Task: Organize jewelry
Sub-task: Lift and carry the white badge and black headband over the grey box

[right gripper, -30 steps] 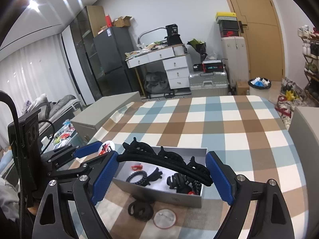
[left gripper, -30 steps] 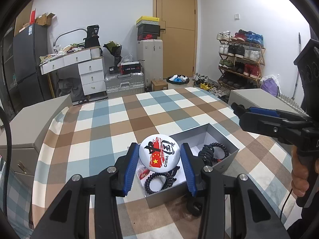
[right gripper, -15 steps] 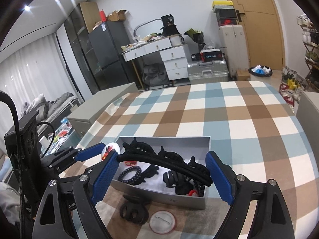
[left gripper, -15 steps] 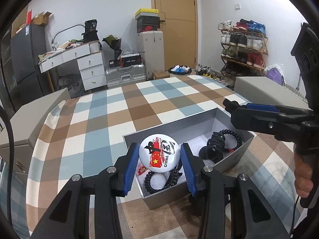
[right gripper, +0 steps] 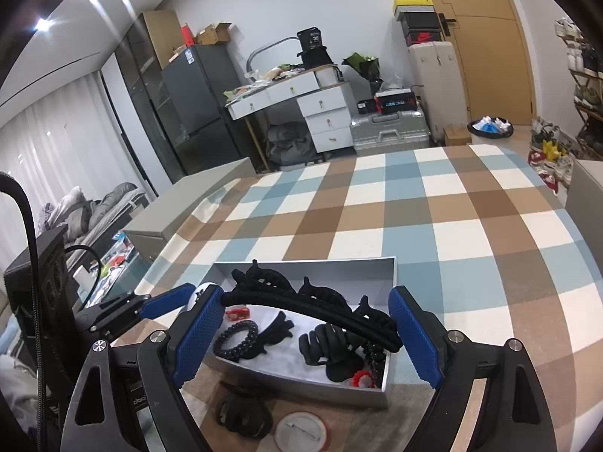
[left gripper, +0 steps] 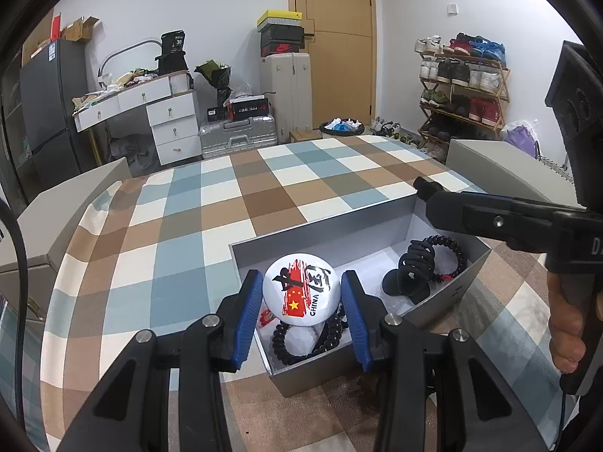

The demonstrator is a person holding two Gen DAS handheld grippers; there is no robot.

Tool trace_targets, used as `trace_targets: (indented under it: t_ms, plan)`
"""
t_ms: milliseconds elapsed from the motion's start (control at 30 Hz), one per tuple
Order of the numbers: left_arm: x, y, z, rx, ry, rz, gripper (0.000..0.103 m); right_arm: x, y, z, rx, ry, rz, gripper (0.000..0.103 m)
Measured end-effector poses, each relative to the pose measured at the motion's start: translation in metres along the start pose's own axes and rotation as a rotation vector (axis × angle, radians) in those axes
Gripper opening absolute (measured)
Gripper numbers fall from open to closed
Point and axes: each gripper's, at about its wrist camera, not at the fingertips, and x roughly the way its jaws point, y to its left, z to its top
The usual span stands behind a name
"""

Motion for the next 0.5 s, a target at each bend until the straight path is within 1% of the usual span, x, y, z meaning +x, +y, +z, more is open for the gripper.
trace_targets:
  t_ms: [233, 500]
  plan:
    - [0.0026, 0.0005, -0.0011, -0.001, 0.000, 0.003, 0.037, 0.0051, 0.0008, -0.0007, -0.007, 0.005, -0.007, 0.089]
    - [0.0031, 0.0003, -0.0011, 0.001, -0.002, 0.006, 0.037, 0.0110, -0.0021, 0.0022, 0.012, 0.006, -0.011, 0.089]
